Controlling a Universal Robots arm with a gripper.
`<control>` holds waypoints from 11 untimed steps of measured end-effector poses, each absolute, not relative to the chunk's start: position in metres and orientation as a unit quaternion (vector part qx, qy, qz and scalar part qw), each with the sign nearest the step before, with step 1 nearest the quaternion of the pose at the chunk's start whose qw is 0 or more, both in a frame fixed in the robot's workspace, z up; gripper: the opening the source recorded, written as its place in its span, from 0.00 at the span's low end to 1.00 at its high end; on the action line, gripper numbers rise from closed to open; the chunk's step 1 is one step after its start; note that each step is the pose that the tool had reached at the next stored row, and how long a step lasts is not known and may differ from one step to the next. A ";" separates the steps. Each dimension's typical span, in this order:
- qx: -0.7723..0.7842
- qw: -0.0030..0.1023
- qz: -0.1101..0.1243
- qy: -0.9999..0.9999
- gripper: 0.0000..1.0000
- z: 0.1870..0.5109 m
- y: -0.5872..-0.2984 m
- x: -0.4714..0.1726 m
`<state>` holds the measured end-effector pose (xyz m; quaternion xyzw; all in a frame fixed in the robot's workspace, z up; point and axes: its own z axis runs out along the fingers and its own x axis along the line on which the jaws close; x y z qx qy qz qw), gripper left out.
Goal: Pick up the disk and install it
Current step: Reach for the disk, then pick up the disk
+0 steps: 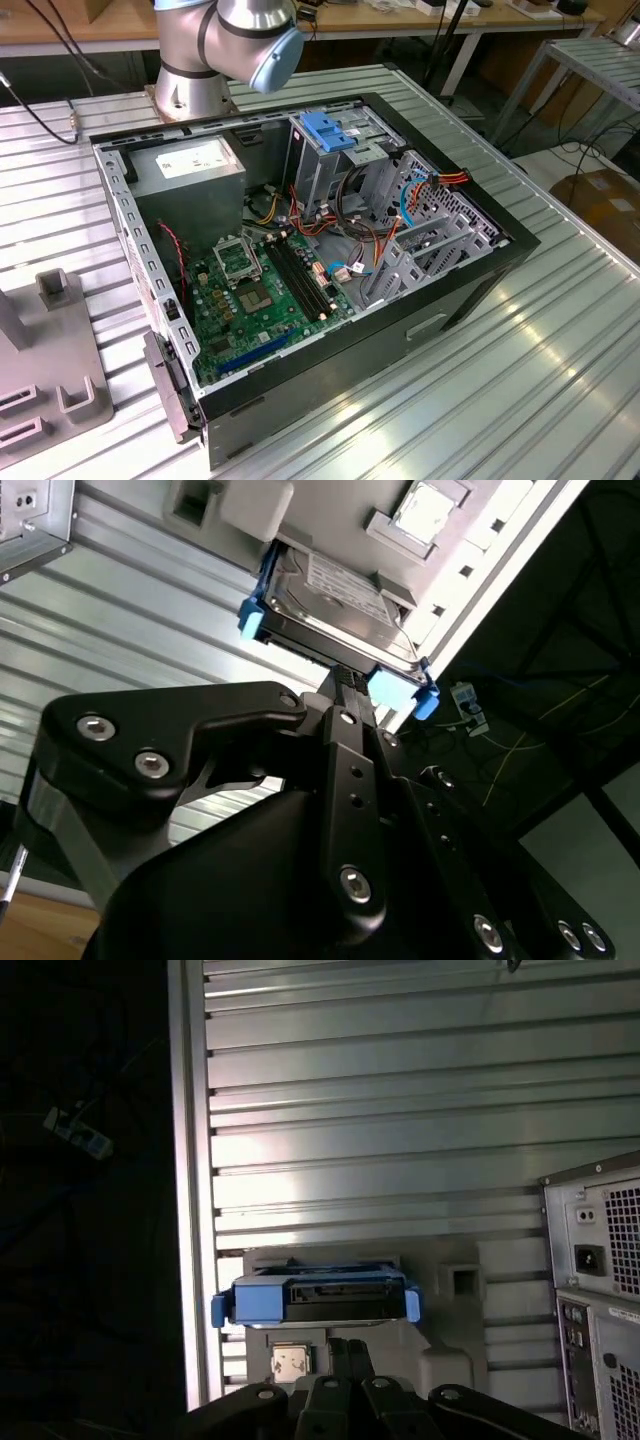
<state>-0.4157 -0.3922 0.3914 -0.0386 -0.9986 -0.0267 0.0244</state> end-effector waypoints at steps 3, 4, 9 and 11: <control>-0.039 0.023 -0.027 -0.999 0.10 0.390 -0.392 -0.432; -0.039 0.021 -0.027 -0.999 0.10 0.390 -0.392 -0.438; -0.038 0.019 -0.027 -0.999 0.10 0.389 -0.392 -0.445; -0.038 0.019 -0.027 -0.999 0.10 0.389 -0.392 -0.445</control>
